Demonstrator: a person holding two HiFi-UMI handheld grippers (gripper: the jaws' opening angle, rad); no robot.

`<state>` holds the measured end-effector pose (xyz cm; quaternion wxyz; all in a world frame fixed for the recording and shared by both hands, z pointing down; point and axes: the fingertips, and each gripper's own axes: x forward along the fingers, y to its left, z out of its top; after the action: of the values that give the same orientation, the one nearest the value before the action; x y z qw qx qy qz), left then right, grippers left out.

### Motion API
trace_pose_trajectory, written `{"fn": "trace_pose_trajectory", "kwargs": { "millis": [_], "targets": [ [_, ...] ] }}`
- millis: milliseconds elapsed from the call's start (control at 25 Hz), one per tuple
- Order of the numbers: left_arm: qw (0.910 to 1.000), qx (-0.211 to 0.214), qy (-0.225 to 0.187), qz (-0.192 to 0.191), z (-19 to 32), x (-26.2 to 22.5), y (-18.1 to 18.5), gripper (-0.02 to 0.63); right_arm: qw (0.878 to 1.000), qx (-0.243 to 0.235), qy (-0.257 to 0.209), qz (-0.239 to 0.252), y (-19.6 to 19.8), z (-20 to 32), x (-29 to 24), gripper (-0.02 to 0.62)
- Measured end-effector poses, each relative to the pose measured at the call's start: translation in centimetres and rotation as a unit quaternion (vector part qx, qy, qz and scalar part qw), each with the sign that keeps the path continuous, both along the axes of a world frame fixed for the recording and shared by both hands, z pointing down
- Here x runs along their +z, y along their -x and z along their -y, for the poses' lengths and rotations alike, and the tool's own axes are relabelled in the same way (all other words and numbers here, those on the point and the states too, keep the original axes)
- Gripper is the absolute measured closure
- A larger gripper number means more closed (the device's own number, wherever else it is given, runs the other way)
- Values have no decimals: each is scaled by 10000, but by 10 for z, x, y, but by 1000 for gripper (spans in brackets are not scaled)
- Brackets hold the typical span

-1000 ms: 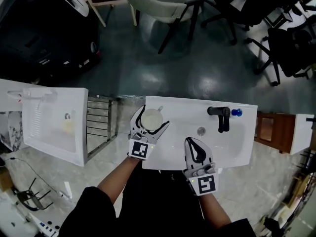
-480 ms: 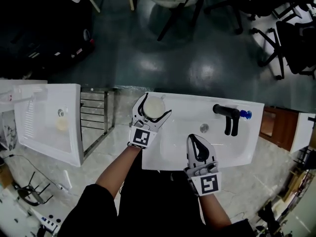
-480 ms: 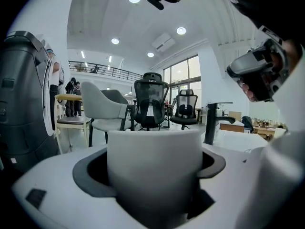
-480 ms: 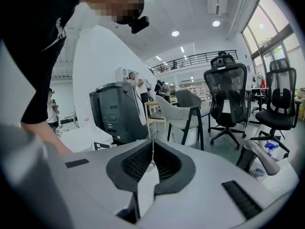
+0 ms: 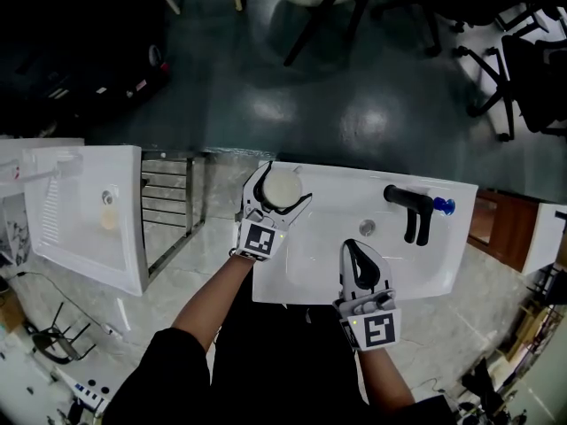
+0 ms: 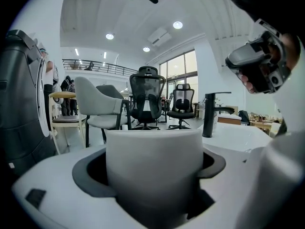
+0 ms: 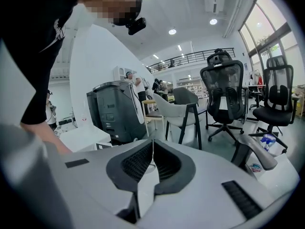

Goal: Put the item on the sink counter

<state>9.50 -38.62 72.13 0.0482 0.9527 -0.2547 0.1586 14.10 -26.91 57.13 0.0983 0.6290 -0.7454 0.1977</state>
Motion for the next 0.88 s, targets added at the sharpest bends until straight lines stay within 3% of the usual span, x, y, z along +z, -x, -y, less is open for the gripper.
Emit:
{"fn": "trace_pose_trajectory", "kwargs": {
  "millis": [280,560,880],
  "targets": [
    [9995,-36,314,45,0,7,-1,141,9998,40,-144,151,-4,-8,-5,563],
    [9978,102,385,537,-8,21,4,140,9984,-60,-311,469,-4,-26,-10,562],
    [9938,-275,526,942,-13,34,12,140,9986,-94,-390,339,-7,-40,-17,563]
  ]
}}
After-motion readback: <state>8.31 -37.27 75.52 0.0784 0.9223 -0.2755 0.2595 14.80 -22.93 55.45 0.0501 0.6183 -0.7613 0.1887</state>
